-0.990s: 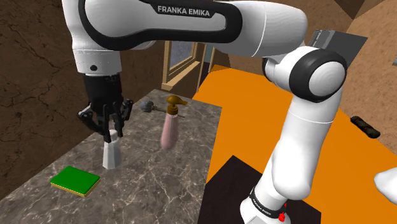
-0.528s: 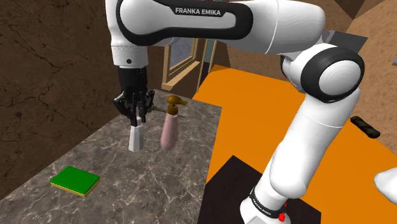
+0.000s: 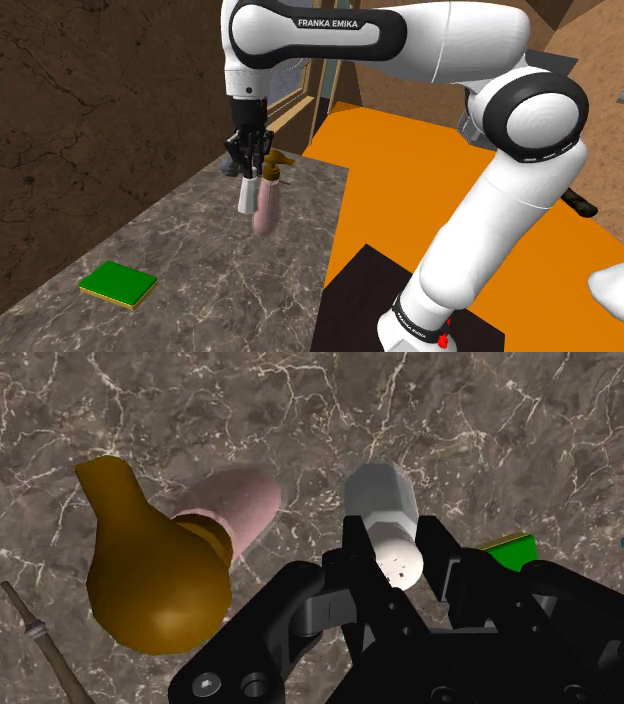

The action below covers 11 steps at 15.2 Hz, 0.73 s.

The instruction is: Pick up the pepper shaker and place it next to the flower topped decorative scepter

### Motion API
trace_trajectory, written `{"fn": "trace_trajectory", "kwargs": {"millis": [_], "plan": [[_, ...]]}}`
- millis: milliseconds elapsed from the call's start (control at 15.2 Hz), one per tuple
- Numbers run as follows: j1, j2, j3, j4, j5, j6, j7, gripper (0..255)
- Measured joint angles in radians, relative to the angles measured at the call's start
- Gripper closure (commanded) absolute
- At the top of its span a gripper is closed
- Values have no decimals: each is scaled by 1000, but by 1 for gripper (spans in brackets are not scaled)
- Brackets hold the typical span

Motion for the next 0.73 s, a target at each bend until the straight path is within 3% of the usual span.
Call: {"fn": "trace_trajectory", "kwargs": {"millis": [726], "plan": [[-126,0,-143,3,-63,-27,-262,255]]}}
